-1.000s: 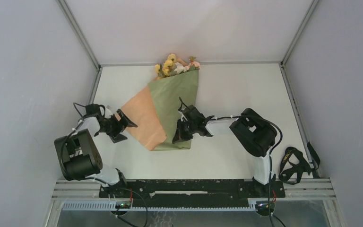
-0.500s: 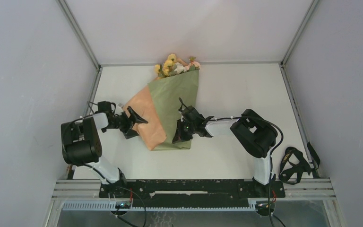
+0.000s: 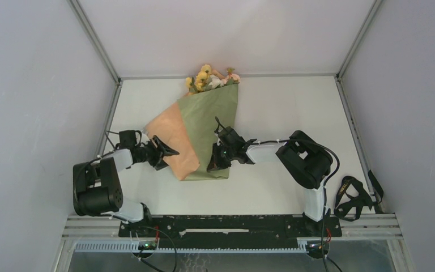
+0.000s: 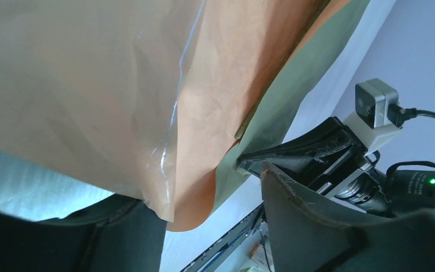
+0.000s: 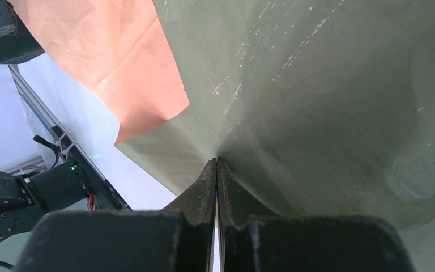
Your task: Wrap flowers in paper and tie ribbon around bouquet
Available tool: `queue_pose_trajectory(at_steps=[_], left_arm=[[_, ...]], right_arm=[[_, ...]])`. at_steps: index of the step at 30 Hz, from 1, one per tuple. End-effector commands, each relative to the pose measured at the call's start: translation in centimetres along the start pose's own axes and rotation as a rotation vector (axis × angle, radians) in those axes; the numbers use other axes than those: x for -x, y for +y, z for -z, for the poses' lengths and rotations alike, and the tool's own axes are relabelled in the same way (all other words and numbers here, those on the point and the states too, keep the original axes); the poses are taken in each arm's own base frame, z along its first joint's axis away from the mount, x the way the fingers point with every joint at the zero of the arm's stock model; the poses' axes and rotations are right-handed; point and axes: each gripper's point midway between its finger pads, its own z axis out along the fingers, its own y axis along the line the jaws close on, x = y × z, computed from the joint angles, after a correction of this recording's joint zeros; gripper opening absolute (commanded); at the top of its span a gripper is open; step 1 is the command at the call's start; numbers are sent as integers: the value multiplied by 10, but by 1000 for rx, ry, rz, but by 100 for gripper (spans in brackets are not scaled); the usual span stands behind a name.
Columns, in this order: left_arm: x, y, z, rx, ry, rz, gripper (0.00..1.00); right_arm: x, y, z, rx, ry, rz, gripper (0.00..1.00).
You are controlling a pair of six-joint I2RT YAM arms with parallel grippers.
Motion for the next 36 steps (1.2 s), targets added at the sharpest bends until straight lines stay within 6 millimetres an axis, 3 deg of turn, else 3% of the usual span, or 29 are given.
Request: queue_pose_trajectory(at_steps=[1,5,7,10,17,23,27,31,36], left_arm=[[13,-20,-1,-66,-50,-38,57],[20,-8,-2,5,-76,-80,19],[22,-13,2,2,-80,-106,1],[25,-39,12,-31,-86,-224,0],[0,-96,12,-106,19,-481,0],[-40,-144,-1,-157,162,-719,0],[-50,-175,-20,-172,204,-856,0],[-54,-202,-52,-177,249,-919,0],[-53,-190,-93,-109,337,-899,0]], right_arm=[[3,3,4,-10,-16,2,8],[3,-1,2,-16,-12,-17,8],[2,-8,1,-35,-4,-47,8],[1,-14,-1,-48,5,-67,8],[0,-20,-4,-46,26,-109,8],[0,-20,-4,-8,14,-148,8],[1,-15,-5,37,-1,-183,8],[7,-7,-3,86,-55,-199,7],[21,12,13,116,-166,-190,7]])
